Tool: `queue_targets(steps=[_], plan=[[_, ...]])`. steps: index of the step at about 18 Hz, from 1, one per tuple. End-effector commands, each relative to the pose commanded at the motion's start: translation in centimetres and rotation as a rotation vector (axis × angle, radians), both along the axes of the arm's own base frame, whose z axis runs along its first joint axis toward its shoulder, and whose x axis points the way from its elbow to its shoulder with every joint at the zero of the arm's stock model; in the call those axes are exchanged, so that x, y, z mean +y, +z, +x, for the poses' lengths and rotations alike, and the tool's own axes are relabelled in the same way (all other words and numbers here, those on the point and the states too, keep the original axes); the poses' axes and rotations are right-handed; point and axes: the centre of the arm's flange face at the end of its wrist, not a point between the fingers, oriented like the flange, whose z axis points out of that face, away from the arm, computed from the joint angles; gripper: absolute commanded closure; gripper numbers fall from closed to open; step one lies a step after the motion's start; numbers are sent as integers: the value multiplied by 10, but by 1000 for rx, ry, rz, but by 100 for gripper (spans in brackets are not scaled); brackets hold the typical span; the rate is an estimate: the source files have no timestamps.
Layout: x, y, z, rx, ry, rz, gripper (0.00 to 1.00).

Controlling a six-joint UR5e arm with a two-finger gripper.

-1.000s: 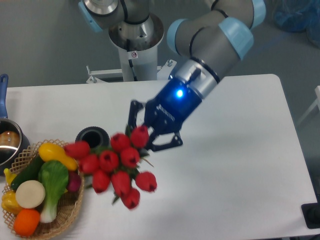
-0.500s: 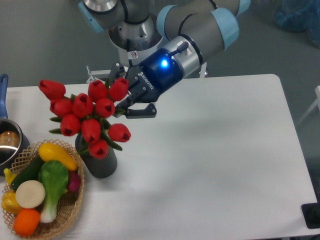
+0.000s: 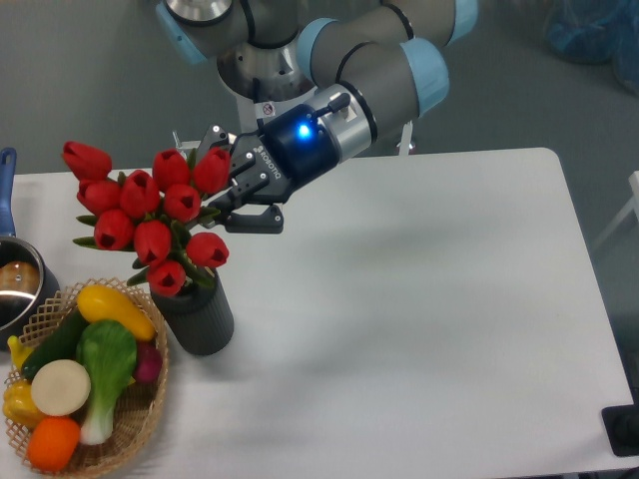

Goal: Insert the flowers into the vase
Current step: 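Push the tulip stems down into the black vase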

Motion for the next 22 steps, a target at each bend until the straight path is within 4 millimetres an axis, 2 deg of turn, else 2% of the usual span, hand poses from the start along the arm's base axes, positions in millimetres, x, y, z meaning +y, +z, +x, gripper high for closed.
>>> queue_targets(steps=[9,16,20,22], plan=[[-7,-19,14,8,-6,-5,100],[-12,-60,21,78,-8,-16,100],[-18,-88,32,120,-21,-15,99],[-15,-103,40,138,-41,-17,98]])
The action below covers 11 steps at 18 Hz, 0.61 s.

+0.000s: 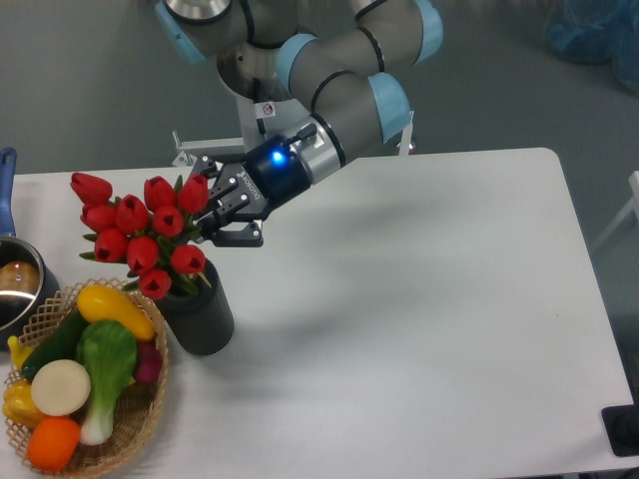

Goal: Insert the flowers into the vase
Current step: 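Push the tulip stems down into the black vase, then open the gripper to release the tulips in the vase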

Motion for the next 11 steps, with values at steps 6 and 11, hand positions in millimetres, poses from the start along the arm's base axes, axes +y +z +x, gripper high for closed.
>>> queue_targets(steps=[6,11], plan=[[9,-24,6,23,-26,-44,98],[15,-36,10,43,-45,-64,95]])
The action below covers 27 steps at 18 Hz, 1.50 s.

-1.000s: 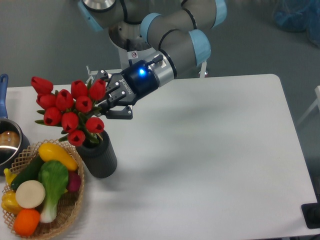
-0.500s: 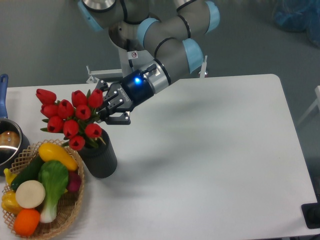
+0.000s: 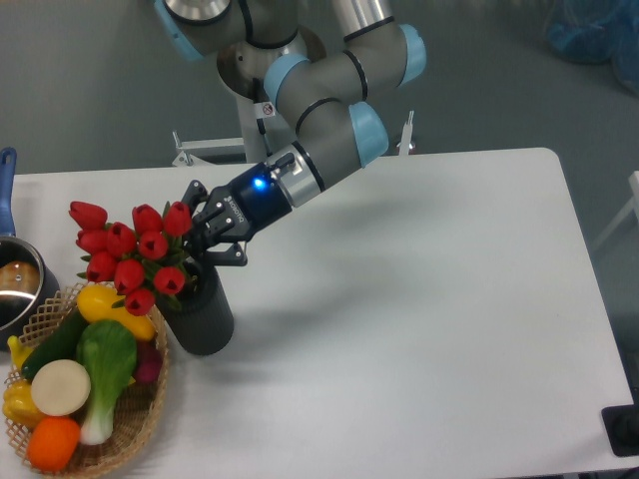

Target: Insert the flowers into the vase

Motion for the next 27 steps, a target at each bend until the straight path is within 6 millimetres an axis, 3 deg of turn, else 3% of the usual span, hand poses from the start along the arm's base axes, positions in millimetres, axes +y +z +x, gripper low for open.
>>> queue_targets(steps=[4,6,8,11,12,20,27], plan=[[1,-4,-1,1,-2,-1,78],[0,-5,0,0,-2,-2,53],[0,-6,0,-5,-1,-6,39],[0,-4,1,-10,1,-10,5],[0,-5,1,-10,1,-12,0],[-5,2,-6,45,21,-64,0],[-25,23,-21,53,97,-117,0]])
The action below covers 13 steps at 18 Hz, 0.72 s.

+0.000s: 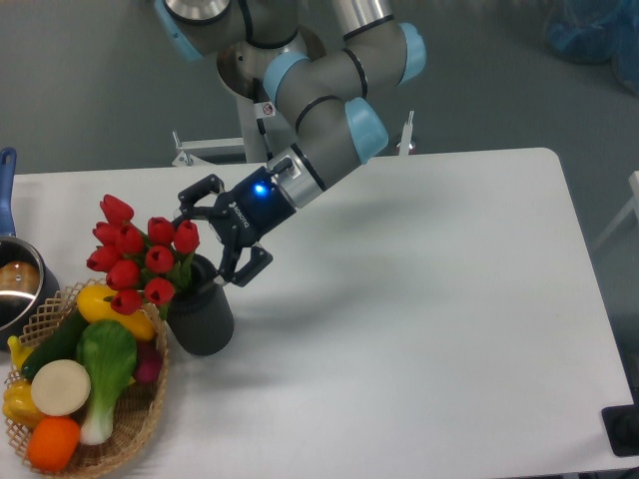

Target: Insert the flowers into the vase

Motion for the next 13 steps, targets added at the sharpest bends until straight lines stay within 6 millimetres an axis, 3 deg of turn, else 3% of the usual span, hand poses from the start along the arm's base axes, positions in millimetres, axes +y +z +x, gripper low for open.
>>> queue_targets(steps=[5,10,13], plan=[[-33,35,-19,66,86,16,0],[-70,48,-61,311,214,-211,0],[-77,55,-77,375,256,-284,0]])
